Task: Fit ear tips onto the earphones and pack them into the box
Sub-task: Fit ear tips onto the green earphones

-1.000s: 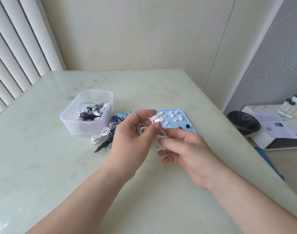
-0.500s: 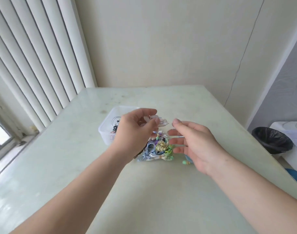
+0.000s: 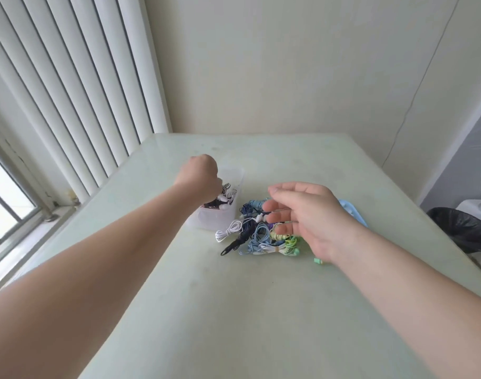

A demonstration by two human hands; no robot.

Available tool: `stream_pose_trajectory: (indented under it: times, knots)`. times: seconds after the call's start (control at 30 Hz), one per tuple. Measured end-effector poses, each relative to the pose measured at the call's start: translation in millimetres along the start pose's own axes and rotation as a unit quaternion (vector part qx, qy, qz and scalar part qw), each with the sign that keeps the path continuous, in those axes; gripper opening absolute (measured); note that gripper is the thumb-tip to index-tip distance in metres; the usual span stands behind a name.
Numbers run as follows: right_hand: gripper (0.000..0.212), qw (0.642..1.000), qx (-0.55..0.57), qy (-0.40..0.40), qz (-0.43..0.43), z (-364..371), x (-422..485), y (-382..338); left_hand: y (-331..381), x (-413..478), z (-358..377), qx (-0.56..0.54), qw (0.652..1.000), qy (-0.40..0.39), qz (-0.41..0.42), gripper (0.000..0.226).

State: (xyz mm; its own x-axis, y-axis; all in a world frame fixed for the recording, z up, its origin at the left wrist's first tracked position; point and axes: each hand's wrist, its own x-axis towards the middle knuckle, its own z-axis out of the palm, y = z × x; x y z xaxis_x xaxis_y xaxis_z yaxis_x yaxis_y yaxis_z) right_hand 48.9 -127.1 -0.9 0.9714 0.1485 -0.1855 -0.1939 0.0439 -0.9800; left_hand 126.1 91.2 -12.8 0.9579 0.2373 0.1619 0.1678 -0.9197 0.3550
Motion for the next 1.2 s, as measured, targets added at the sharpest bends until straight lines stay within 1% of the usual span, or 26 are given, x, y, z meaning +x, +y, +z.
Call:
stream_pose_trajectory:
  times: [0.03,0.1,0.13,0.2,0.27,0.33,0.37,0.4,0.47,0.53,0.57,0.63,0.67,0.7,0.73,0.8,0.87,0.93,1.07,1.13,1.2]
  knots:
    - [0.008,1.0,-0.004,0.004,-0.005,-5,-1,-1,2,-4,-4,0.011,1.0,0.002,0.016,0.005]
    - [0.009,1.0,-0.017,0.018,-0.017,-19,-3,-3,8,-16,-11,0.007,0.997,0.022,0.07,0.011]
    - [0.01,0.999,-0.024,0.027,-0.023,-26,-3,-5,12,-25,-16,-0.015,0.993,0.041,0.105,0.015]
    - [0.011,0.998,-0.043,0.048,-0.026,-42,-5,-4,23,-49,-20,-0.077,0.98,0.057,0.176,0.012]
    - [0.013,0.996,-0.062,0.063,-0.018,-58,-6,0,32,-74,-19,-0.081,0.974,0.011,0.212,0.009]
    - [0.014,0.995,-0.079,0.067,-0.002,-66,-9,9,32,-91,-9,-0.018,0.977,-0.092,0.192,0.004]
    - [0.014,0.994,-0.084,0.067,0.006,-69,-12,14,30,-98,-2,0.022,0.974,-0.132,0.185,0.01]
    - [0.013,0.994,-0.087,0.063,0.012,-70,-14,20,28,-102,6,0.049,0.97,-0.147,0.19,0.015]
    - [0.009,0.994,-0.095,0.054,0.016,-71,-19,29,22,-105,16,0.065,0.97,-0.135,0.193,0.016]
    - [0.008,0.99,-0.134,0.052,0.002,-73,-21,36,22,-106,19,0.065,0.971,-0.115,0.199,0.018]
    - [0.007,0.982,-0.179,0.051,-0.013,-75,-22,40,23,-106,20,0.061,0.971,-0.106,0.207,0.018]
    - [0.007,0.956,-0.287,0.046,-0.043,-77,-23,46,29,-109,20,0.025,0.97,-0.069,0.232,0.016]
    - [0.009,0.944,-0.323,0.044,-0.052,-77,-24,48,34,-112,21,-0.002,0.967,-0.046,0.25,0.016]
    - [0.01,0.938,-0.338,0.044,-0.059,-78,-25,51,41,-114,23,-0.025,0.962,-0.029,0.271,0.016]
    - [0.01,0.939,-0.335,0.045,-0.065,-78,-26,54,48,-116,25,-0.043,0.956,-0.02,0.291,0.016]
    - [0.01,0.948,-0.304,0.05,-0.074,-79,-28,59,61,-116,34,-0.049,0.946,-0.037,0.318,0.016]
    - [0.011,0.959,-0.265,0.054,-0.085,-80,-30,62,71,-114,46,-0.006,0.939,-0.065,0.337,0.024]
    - [0.013,0.968,-0.231,0.053,-0.087,-80,-33,63,74,-111,53,0.044,0.937,-0.074,0.338,0.032]
    - [0.012,0.978,-0.184,0.049,-0.083,-83,-36,63,72,-104,52,0.035,0.936,-0.087,0.339,0.026]
    - [0.01,0.981,-0.166,0.051,-0.089,-85,-35,63,71,-102,43,0.008,0.941,-0.119,0.316,0.026]
    - [0.009,0.983,-0.151,0.052,-0.091,-87,-35,62,70,-101,33,-0.019,0.951,-0.148,0.269,0.022]
